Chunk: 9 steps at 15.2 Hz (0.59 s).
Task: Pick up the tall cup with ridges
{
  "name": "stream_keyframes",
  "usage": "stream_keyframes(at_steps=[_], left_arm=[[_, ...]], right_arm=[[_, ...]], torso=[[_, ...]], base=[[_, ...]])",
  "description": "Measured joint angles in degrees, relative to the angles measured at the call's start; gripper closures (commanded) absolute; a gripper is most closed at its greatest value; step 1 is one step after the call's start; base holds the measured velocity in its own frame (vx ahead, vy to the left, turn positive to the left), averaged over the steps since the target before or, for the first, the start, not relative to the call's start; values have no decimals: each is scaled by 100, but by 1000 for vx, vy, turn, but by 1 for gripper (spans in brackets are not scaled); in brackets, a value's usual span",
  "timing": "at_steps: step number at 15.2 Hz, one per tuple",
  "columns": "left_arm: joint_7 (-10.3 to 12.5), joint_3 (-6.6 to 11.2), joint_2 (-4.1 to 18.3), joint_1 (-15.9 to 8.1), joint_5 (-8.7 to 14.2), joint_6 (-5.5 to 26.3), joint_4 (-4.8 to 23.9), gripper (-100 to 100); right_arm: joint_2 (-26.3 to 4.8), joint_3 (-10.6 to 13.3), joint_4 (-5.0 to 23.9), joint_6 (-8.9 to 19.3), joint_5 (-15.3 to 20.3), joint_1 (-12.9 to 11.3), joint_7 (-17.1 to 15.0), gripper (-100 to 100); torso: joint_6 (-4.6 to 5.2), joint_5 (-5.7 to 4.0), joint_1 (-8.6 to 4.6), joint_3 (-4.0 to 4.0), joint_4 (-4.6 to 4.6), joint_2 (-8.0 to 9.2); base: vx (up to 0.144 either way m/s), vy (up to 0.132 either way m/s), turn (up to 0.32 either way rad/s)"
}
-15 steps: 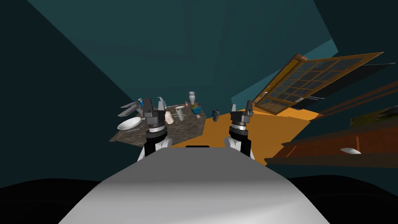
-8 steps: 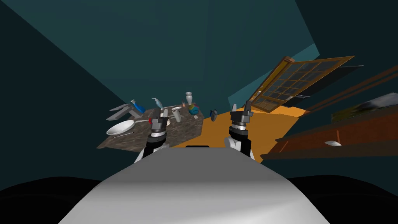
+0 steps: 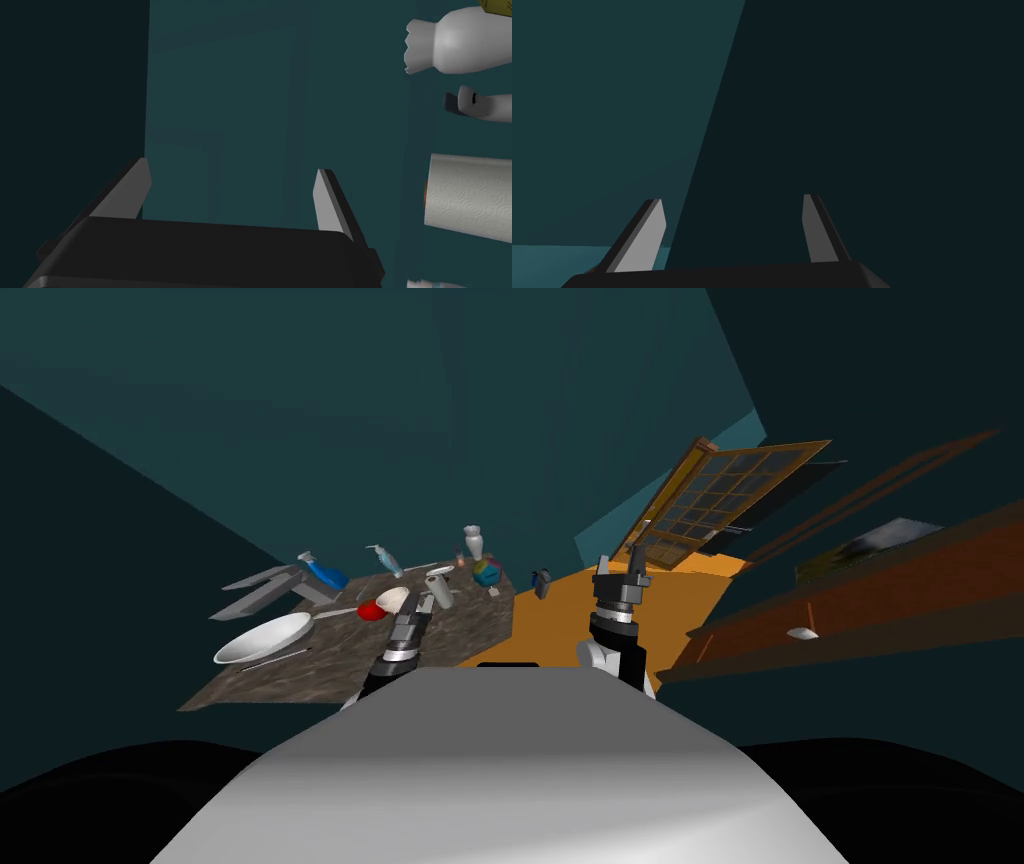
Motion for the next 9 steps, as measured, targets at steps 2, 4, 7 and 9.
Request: stream_keyframes(at_steps=[2, 4, 7, 9], left_arm=[[116, 62, 152, 192, 89, -21, 150, -100], [242, 112, 330, 410, 189, -89, 351, -100], [386, 151, 539, 817, 301, -252, 596, -100], [557, 220, 756, 1015, 434, -274, 842, -100]], right_arm=[[0, -1, 0, 0, 0, 1, 0, 0], [0, 0, 0, 0, 0, 0, 0, 0], [0, 0, 0, 0, 0, 0, 0, 0], [0, 0, 0, 0, 0, 0, 0, 0]], torso=[[-3, 1, 7, -1, 0, -1], [-1, 2, 8, 1, 0, 2], [-2, 1, 6, 2, 1, 4], [-1, 0, -1, -2, -1, -4]], base=[[43, -21, -97], [34, -22, -105], [48, -37, -174], [53, -40, -131]])
